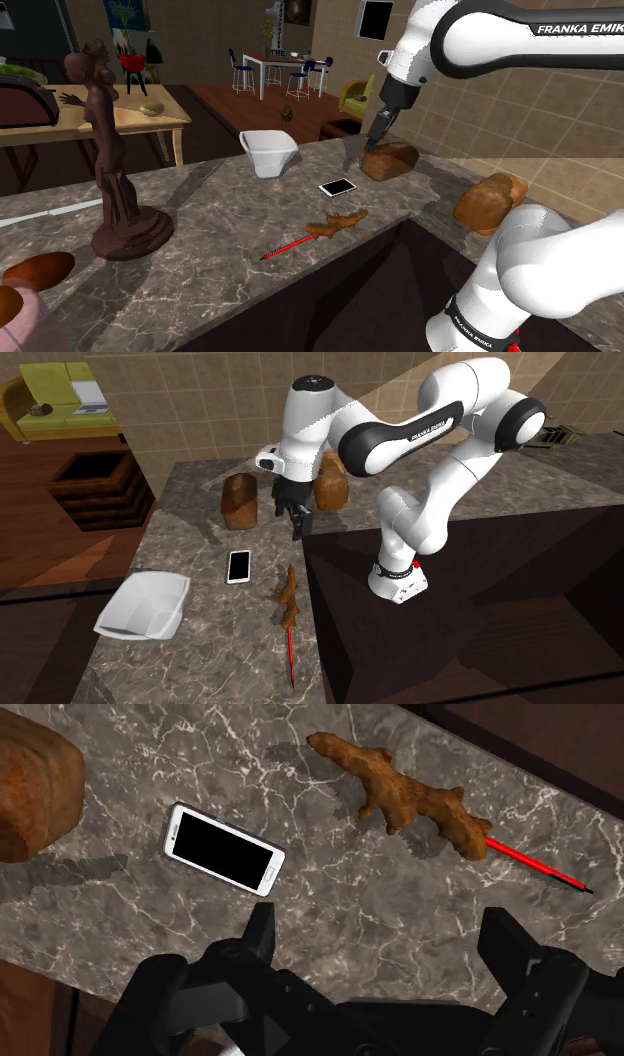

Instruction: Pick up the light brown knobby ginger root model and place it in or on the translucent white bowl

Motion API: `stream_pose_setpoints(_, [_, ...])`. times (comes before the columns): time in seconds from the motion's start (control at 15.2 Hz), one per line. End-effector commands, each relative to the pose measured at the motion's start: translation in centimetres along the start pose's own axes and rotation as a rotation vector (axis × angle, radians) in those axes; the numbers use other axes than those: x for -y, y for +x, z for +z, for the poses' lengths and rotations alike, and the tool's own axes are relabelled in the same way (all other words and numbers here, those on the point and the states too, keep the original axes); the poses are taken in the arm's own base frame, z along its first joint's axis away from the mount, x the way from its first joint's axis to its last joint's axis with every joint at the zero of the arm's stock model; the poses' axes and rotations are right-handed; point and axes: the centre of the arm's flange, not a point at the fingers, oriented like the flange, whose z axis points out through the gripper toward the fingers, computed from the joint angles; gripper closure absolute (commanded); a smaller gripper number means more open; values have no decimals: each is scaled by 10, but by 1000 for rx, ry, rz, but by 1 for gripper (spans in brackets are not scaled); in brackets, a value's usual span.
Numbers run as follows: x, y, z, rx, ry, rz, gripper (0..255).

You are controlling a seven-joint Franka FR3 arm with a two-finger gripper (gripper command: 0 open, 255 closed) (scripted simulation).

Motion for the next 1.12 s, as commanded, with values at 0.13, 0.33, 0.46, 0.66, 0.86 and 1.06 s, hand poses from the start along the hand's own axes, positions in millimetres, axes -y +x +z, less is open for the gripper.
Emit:
stream_pose_setpoints(0.13, [16, 6, 48, 11, -11, -209, 0])
stream_pose_setpoints(0.33, [28, 7, 87, 21, -18, -362, 0])
stream_pose_setpoints(0.46, [36, 6, 112, 27, -23, -464, 0])
stream_pose_setpoints(0.66, [47, 3, 150, 37, -31, -617, 0])
stream_pose_setpoints(0.86, [57, -1, 189, 47, -39, -771, 0])
stream_pose_setpoints(1.06, [62, -4, 212, 52, -42, -842, 0])
